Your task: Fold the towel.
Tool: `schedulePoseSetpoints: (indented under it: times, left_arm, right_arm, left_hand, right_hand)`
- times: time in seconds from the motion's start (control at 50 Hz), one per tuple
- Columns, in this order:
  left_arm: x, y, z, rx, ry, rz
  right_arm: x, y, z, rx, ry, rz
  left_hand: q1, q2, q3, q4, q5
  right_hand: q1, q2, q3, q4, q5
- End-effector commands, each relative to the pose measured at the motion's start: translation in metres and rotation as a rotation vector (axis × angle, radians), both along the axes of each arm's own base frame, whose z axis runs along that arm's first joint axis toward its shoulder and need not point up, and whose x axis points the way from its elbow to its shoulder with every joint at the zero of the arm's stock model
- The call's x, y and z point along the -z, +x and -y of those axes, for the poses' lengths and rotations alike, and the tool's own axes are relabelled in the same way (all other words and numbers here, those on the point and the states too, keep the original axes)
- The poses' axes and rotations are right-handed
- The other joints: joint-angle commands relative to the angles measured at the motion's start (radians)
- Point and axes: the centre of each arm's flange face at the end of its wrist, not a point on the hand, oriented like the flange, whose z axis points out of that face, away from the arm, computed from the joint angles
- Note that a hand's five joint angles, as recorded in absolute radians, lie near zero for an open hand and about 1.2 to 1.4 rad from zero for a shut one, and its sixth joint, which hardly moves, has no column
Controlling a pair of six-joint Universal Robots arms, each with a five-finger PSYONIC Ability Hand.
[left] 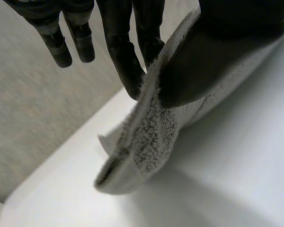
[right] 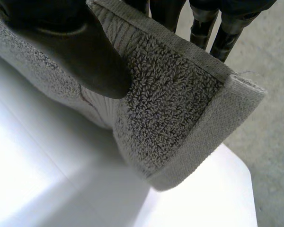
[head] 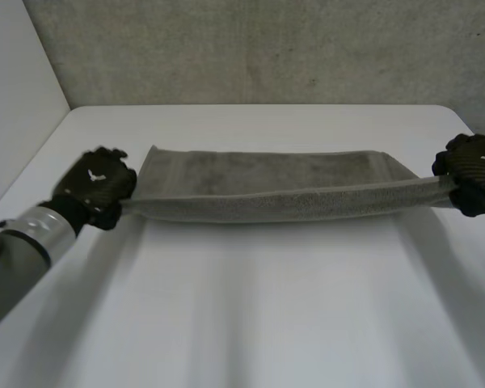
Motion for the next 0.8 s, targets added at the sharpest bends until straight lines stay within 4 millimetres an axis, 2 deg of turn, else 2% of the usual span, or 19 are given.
schedulePoseSetpoints:
  times: [0.02, 0.04, 0.06, 0.1, 0.18, 0.28, 0.32, 0.34, 0.38, 0.44, 0.48, 0.5, 0.54, 0.6, 0.64, 0.76, 0.8]
  left_arm:
    - [-0.059, 0.012, -0.024, -0.031, -0.082, -0.064]
    - [-0.073, 0.015, -0.028, -0.039, -0.108, -0.078]
    - [-0.073, 0.015, -0.028, -0.039, -0.108, -0.079]
    - [-0.090, 0.019, -0.036, -0.032, -0.140, -0.098]
    - [-0.094, 0.023, -0.037, -0.020, -0.134, -0.102]
    - [-0.090, 0.026, -0.031, 0.006, -0.111, -0.107]
    - [-0.070, 0.025, -0.019, 0.015, -0.032, -0.109]
    - [-0.070, 0.025, -0.019, 0.015, -0.032, -0.109]
    - [-0.051, 0.020, -0.002, 0.022, 0.037, -0.105]
    - [-0.042, 0.018, 0.009, 0.024, 0.066, -0.104]
    - [-0.026, 0.008, 0.027, 0.049, 0.111, -0.099]
    - [-0.025, 0.008, 0.027, 0.049, 0.111, -0.099]
    - [-0.012, -0.001, 0.047, 0.048, 0.132, -0.088]
    - [-0.004, -0.003, 0.056, 0.029, 0.146, -0.080]
    - [0.008, -0.005, 0.074, -0.004, 0.152, -0.064]
    - [0.023, -0.010, 0.091, -0.008, 0.159, -0.056]
    - [0.032, -0.015, 0.097, 0.004, 0.165, -0.056]
  right_arm:
    - [-0.033, -0.006, -0.020, -0.063, -0.040, -0.013]
    - [-0.041, -0.009, -0.024, -0.066, -0.055, -0.029]
    - [-0.041, -0.009, -0.024, -0.066, -0.055, -0.029]
    - [-0.052, -0.009, -0.033, -0.087, -0.059, -0.049]
    - [-0.058, -0.006, -0.039, -0.124, -0.058, -0.067]
    - [-0.054, -0.004, -0.037, -0.153, -0.044, -0.095]
    - [-0.037, -0.002, -0.023, -0.175, 0.013, -0.099]
    - [-0.037, -0.002, -0.023, -0.175, 0.014, -0.099]
    - [-0.026, 0.012, -0.010, -0.233, 0.057, -0.100]
    - [-0.018, 0.019, -0.003, -0.239, 0.082, -0.109]
    - [-0.007, 0.027, 0.014, -0.218, 0.108, -0.149]
    - [-0.007, 0.027, 0.014, -0.218, 0.108, -0.149]
    - [0.003, 0.034, 0.031, -0.195, 0.121, -0.181]
    - [0.009, 0.037, 0.039, -0.189, 0.130, -0.189]
    - [0.018, 0.041, 0.055, -0.177, 0.132, -0.197]
    - [0.032, 0.046, 0.075, -0.164, 0.147, -0.164]
    - [0.043, 0.049, 0.087, -0.142, 0.153, -0.148]
  left_hand:
    - [0.106, 0.089, -0.042, -0.056, 0.087]
    - [0.106, 0.089, -0.042, -0.056, 0.087]
    - [0.106, 0.089, -0.042, -0.056, 0.087]
    - [0.106, 0.089, -0.042, -0.056, 0.087]
    - [0.106, 0.089, -0.042, -0.056, 0.087]
    - [0.106, 0.089, -0.042, -0.056, 0.087]
    - [0.106, 0.089, -0.042, -0.056, 0.087]
    - [0.106, 0.089, -0.042, -0.056, 0.087]
    - [0.106, 0.089, -0.042, -0.056, 0.087]
    - [0.106, 0.089, -0.042, -0.056, 0.087]
    - [0.106, 0.089, -0.042, -0.056, 0.087]
    - [0.106, 0.089, -0.042, -0.056, 0.087]
    - [0.106, 0.089, -0.042, -0.056, 0.087]
    - [0.106, 0.089, -0.042, -0.056, 0.087]
    - [0.106, 0.089, -0.042, -0.056, 0.087]
    - [0.106, 0.089, -0.042, -0.056, 0.087]
    - [0.106, 0.089, -0.042, -0.056, 0.087]
  right_hand:
    - [0.092, 0.109, -0.050, -0.078, 0.070]
    - [0.092, 0.109, -0.050, -0.078, 0.070]
    - [0.092, 0.109, -0.050, -0.078, 0.070]
    - [0.092, 0.109, -0.050, -0.078, 0.070]
    - [0.092, 0.109, -0.050, -0.078, 0.070]
    - [0.092, 0.109, -0.050, -0.078, 0.070]
    - [0.092, 0.109, -0.050, -0.078, 0.070]
    - [0.092, 0.109, -0.050, -0.078, 0.070]
    - [0.092, 0.109, -0.050, -0.078, 0.070]
    - [0.092, 0.109, -0.050, -0.078, 0.070]
    - [0.092, 0.109, -0.050, -0.078, 0.070]
    - [0.092, 0.109, -0.050, -0.078, 0.070]
    - [0.092, 0.109, -0.050, -0.078, 0.070]
    - [0.092, 0.109, -0.050, -0.078, 0.070]
    - [0.092, 0.109, -0.050, -0.078, 0.070]
    - [0.092, 0.109, -0.050, -0.078, 0.070]
    - [0.092, 0.109, -0.050, -0.078, 0.070]
